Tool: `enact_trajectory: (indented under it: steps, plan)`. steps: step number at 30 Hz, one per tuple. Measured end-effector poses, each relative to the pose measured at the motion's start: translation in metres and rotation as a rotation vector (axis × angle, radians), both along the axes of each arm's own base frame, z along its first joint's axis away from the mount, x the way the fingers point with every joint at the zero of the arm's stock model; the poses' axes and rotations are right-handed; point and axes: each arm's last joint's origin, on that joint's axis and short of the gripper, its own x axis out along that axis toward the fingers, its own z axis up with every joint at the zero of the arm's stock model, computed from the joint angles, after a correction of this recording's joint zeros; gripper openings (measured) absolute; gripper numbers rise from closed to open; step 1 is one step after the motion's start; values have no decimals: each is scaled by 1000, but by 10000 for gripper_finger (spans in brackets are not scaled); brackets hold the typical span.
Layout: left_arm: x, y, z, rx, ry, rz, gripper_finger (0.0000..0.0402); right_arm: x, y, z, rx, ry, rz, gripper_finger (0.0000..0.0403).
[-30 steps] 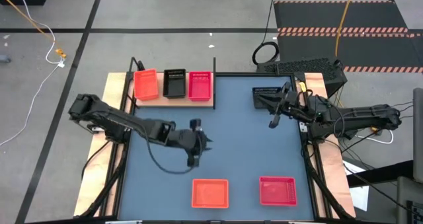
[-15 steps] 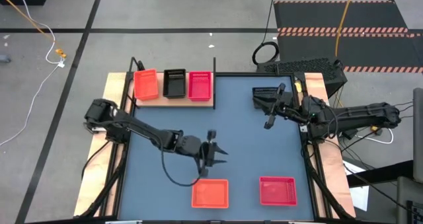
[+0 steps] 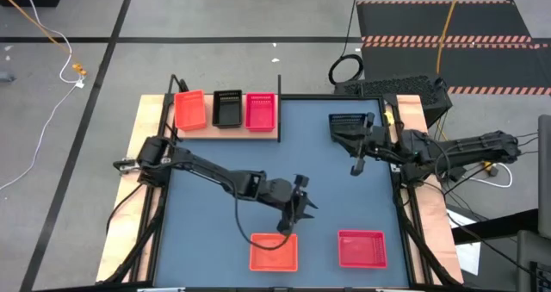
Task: Stack baskets on shelf by color
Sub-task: Stack the red bin on top of the other red bin on the shelf
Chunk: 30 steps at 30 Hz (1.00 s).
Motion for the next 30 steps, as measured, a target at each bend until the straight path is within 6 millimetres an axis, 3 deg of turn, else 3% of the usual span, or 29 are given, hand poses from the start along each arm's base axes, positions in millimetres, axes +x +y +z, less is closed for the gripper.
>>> enact_trajectory:
  steps: [5,10,16,24,30]
  plan:
    - [21,1,1,110,-70,-101,136,-12,4,1,-18,17,30,45]
    - [44,0,-14,140,-170,-315,136,-18,6,3,-23,10,53,45]
    - [75,-17,-37,239,-255,-470,136,-19,6,5,-73,8,40,45]
    - [107,-28,-50,338,-195,-538,136,-18,5,5,-93,17,-17,45]
    - [106,-29,-61,419,-78,-564,136,-17,5,3,-53,17,-11,46]
